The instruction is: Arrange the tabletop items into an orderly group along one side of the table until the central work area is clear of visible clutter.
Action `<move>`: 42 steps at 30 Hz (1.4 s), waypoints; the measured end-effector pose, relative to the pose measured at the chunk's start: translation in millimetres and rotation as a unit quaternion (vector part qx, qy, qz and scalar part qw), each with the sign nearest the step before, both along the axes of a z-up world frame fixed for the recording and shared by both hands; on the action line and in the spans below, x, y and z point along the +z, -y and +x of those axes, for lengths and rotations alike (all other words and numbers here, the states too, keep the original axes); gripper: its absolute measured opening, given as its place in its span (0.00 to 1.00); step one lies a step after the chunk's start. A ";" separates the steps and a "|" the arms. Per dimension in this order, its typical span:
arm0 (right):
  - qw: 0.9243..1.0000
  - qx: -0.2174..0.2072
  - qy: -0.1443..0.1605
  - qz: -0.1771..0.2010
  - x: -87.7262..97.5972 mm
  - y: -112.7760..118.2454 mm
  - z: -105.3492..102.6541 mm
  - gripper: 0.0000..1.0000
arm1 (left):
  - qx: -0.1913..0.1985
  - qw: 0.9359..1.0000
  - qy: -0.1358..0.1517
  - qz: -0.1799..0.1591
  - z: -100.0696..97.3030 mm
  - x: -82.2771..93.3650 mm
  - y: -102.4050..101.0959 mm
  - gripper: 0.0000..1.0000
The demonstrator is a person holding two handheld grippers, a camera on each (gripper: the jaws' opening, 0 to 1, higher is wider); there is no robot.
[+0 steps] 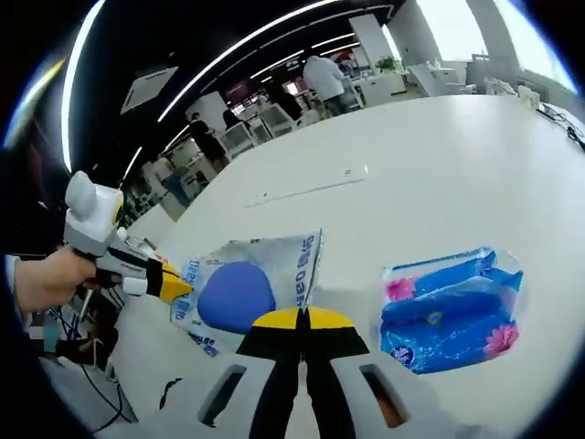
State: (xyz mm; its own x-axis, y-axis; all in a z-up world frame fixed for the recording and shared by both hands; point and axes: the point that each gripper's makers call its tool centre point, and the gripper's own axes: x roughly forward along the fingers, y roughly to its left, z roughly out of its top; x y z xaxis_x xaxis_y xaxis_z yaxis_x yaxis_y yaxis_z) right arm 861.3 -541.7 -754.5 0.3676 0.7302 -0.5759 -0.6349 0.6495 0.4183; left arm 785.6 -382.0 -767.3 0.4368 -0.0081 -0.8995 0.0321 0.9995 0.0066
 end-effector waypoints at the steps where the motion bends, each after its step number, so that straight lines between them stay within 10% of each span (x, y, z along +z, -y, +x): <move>1: 1.000 -0.001 -0.001 -0.001 -1.9 0.1 1.6 0.00 | 0.001 1.000 -0.001 -0.001 0.4 -1.5 -0.7 0.00; 15: 0.998 0.035 0.013 -0.044 -25.0 -9.1 2.4 0.00 | -0.018 0.999 -0.030 0.041 6.0 -25.4 -12.8 0.00; 20: 0.998 0.045 0.012 -0.049 -31.9 -15.3 4.3 0.00 | -0.089 0.989 -0.049 0.108 5.7 -28.3 -17.7 0.00; 42: 0.996 0.059 0.007 -0.067 -44.7 -15.4 5.8 0.00 | -0.090 0.985 -0.057 0.136 1.0 -27.7 -18.0 0.00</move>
